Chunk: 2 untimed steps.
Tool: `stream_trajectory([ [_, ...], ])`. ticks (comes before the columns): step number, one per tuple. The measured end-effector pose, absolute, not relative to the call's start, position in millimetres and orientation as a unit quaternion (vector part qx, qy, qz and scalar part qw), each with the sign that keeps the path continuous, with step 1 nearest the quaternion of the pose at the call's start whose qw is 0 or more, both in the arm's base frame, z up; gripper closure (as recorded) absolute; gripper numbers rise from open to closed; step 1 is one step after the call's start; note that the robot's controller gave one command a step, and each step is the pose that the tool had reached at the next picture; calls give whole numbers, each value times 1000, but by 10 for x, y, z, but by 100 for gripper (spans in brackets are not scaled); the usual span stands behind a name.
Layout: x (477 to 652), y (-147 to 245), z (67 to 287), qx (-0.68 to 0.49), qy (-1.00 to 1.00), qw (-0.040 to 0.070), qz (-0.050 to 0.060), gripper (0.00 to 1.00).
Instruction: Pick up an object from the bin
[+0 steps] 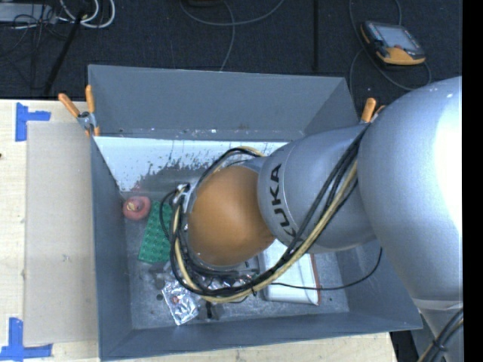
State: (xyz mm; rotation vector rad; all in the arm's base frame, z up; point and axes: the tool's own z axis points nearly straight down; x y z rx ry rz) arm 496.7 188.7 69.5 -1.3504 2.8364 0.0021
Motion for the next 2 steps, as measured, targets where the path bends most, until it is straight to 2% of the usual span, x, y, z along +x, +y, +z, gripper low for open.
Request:
stream_trajectory([
  [1, 4968, 1880, 694, -427, 904, -1, 1, 100],
  [2, 5151, 2307, 2164, -459, 888, 5, 0, 100],
])
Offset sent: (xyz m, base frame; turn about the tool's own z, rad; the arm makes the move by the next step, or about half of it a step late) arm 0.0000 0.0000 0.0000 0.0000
